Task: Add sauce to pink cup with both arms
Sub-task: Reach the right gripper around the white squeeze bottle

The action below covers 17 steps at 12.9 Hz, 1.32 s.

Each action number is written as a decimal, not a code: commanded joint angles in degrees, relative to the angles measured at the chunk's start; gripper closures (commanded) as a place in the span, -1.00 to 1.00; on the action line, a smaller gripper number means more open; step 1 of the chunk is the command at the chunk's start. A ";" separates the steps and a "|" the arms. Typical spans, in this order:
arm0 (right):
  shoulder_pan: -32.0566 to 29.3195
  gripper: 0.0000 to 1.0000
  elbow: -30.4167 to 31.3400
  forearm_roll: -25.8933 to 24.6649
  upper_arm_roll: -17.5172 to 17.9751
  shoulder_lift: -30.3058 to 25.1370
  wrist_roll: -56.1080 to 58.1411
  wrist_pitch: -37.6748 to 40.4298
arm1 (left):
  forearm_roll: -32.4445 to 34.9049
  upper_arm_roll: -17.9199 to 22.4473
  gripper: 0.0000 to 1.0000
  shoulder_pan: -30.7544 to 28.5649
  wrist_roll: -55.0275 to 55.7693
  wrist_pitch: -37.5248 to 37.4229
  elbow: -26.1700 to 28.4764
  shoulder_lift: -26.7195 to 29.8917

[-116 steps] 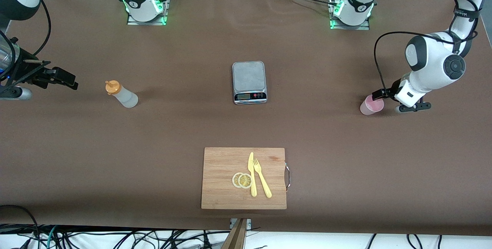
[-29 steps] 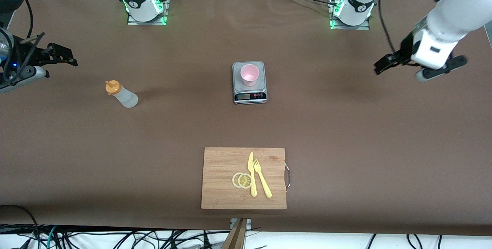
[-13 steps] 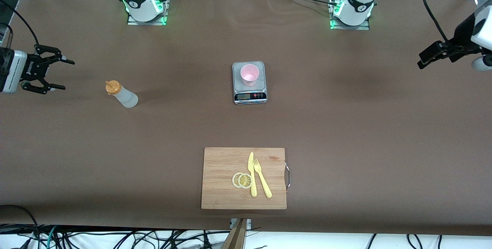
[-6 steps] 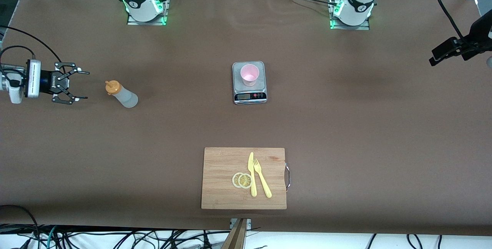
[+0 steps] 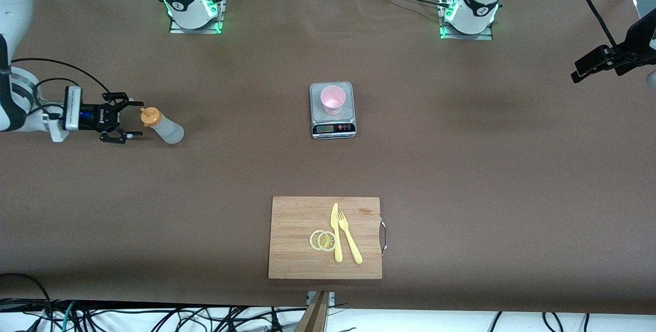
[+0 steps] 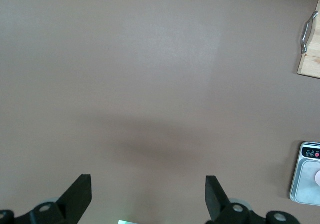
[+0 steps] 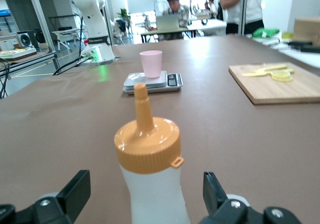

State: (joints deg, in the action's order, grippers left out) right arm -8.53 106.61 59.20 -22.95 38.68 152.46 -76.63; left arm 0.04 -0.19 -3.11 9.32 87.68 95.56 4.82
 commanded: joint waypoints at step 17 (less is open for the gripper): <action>-0.96 0.58 -6.15 8.83 3.35 14.32 13.31 7.47 | -0.39 -0.16 -1.00 -0.32 -1.33 -1.54 -1.78 -0.25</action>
State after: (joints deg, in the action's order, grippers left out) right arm -8.67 101.15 67.29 -19.70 51.92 158.13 -70.23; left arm 0.04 -0.14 -3.13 9.31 87.43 95.19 4.70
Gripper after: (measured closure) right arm 0.273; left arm 0.000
